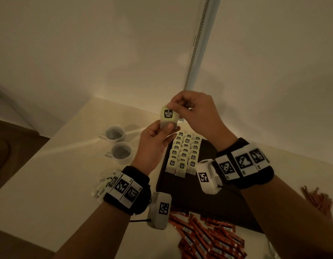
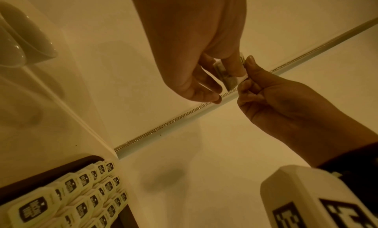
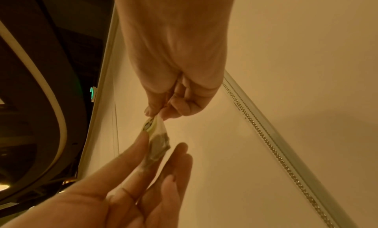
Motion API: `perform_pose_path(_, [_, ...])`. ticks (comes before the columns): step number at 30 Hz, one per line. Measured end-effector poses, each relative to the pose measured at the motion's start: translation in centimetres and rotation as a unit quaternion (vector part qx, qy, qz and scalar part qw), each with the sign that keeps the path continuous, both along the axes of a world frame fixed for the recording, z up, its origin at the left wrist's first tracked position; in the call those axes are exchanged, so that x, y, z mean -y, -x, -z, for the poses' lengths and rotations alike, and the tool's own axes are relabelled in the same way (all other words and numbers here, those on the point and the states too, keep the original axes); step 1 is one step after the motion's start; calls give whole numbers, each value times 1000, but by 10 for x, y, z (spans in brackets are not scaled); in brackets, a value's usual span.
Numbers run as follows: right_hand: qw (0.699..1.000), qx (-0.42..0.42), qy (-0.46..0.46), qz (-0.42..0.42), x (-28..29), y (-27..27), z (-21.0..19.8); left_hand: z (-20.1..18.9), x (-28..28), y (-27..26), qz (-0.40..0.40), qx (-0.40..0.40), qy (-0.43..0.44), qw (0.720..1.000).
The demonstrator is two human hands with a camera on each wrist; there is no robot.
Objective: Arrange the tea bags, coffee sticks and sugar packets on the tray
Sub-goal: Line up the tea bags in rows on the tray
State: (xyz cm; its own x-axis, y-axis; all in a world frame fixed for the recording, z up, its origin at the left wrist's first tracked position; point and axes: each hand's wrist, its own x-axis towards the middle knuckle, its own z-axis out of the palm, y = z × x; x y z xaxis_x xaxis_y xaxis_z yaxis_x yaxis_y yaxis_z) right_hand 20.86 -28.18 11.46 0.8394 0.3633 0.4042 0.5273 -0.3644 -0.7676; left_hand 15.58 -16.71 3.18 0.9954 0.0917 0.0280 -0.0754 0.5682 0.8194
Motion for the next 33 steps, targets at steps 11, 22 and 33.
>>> perform_pose_path(11, [996,-66,64,-12,32,-2,25,15,-14,15,16,-57,-122,991])
perform_pose_path(22, [900,-318,299,19,103,6,174,87,-126,120,-15,-243,-316,917])
perform_pose_path(33, [901,-333,229,158,99,-3,226,115,-167,196,-34,-407,-300,862])
